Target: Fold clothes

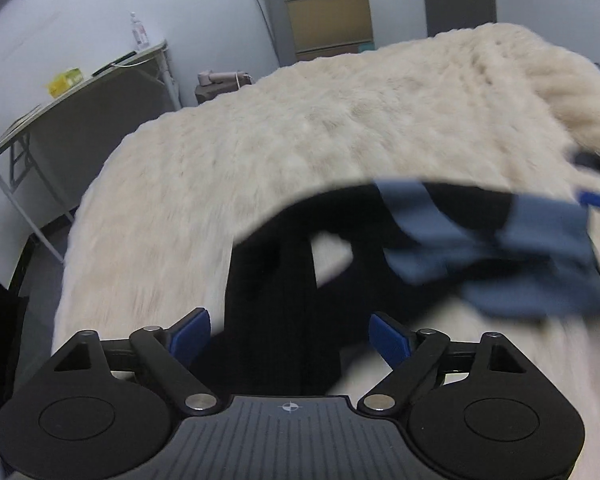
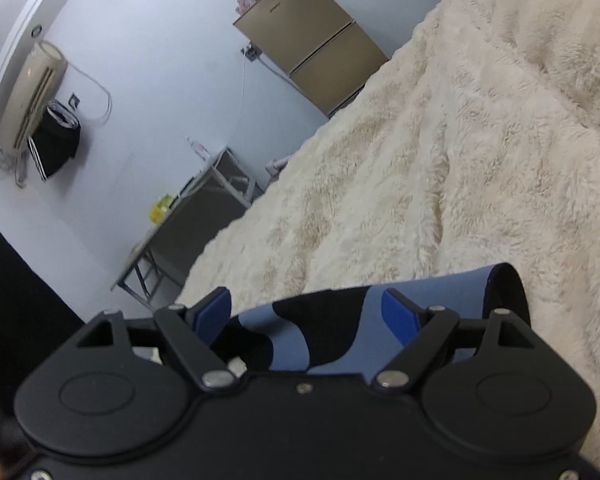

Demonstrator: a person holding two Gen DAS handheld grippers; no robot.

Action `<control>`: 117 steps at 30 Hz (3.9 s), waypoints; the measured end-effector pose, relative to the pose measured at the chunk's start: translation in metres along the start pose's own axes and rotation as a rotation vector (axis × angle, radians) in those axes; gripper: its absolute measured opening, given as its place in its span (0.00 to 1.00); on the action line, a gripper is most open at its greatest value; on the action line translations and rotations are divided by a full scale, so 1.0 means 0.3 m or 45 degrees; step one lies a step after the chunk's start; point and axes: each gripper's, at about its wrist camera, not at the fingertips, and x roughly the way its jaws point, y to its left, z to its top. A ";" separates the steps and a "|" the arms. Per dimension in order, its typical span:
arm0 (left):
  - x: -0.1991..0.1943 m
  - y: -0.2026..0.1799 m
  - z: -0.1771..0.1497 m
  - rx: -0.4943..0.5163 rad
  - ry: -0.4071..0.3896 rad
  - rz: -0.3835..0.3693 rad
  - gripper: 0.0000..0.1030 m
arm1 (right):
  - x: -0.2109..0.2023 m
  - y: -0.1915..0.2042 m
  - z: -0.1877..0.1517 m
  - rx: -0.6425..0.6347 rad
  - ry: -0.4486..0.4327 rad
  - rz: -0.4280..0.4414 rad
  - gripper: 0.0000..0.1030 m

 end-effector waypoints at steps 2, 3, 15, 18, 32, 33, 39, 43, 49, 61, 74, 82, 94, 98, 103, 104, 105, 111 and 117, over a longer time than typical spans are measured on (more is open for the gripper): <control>-0.086 0.004 -0.173 -0.055 0.019 -0.005 0.81 | -0.010 0.003 -0.020 -0.021 0.002 -0.068 0.79; -0.117 0.003 -0.244 -0.101 0.021 -0.001 0.81 | -0.015 -0.002 -0.025 -0.018 0.005 -0.104 0.79; -0.271 -0.045 -0.522 -0.483 -0.130 -0.282 0.81 | 0.006 0.029 -0.012 -0.103 0.106 -0.325 0.30; -0.332 -0.050 -0.534 -0.483 -0.182 -0.351 0.81 | 0.031 0.060 0.013 -0.156 0.150 -0.320 0.05; -0.215 -0.045 -0.535 -0.464 -0.092 -0.371 0.81 | -0.064 0.051 0.202 -0.291 0.251 -0.406 0.66; -0.207 -0.046 -0.536 -0.472 -0.087 -0.376 0.81 | -0.098 0.052 0.157 -0.367 0.283 -0.395 0.66; -0.191 -0.071 -0.529 -0.456 -0.072 -0.415 0.81 | -0.215 0.139 -0.125 -1.082 0.469 -0.248 0.62; -0.182 -0.090 -0.525 -0.445 -0.048 -0.425 0.81 | -0.169 0.212 -0.284 -1.457 0.540 -0.182 0.38; -0.222 -0.075 -0.522 -0.460 -0.043 -0.422 0.81 | 0.026 0.308 -0.410 -1.784 0.652 -0.270 0.20; -0.245 0.040 -0.513 -0.474 -0.067 -0.374 0.81 | -0.356 0.144 -0.084 -1.817 0.892 -0.314 0.08; -0.056 0.025 -0.455 -0.270 0.149 -0.270 0.85 | -0.524 0.234 0.069 -0.657 0.316 0.214 0.49; -0.056 -0.106 -0.436 0.091 0.108 -0.055 0.03 | -0.340 0.137 -0.072 -0.294 0.137 0.284 0.54; -0.139 0.070 -0.300 0.167 0.031 0.209 0.02 | -0.258 0.039 -0.063 -0.283 0.180 0.149 0.47; -0.115 0.078 -0.302 0.039 0.069 0.146 0.84 | -0.268 0.066 -0.096 -0.297 0.200 0.165 0.47; -0.144 -0.024 -0.367 0.198 -0.028 0.010 0.88 | -0.249 0.106 -0.126 -0.362 0.222 0.162 0.48; -0.137 -0.043 -0.386 0.247 -0.023 -0.025 0.88 | -0.248 0.112 -0.130 -0.367 0.228 0.169 0.48; -0.122 -0.055 -0.397 0.273 -0.006 -0.043 0.88 | -0.245 0.119 -0.133 -0.375 0.238 0.169 0.48; -0.041 -0.113 -0.441 0.391 0.053 -0.130 0.78 | -0.228 0.150 -0.161 -0.414 0.307 0.146 0.49; -0.002 -0.103 -0.413 0.405 0.117 -0.150 0.03 | -0.243 0.156 -0.170 -0.412 0.296 0.139 0.50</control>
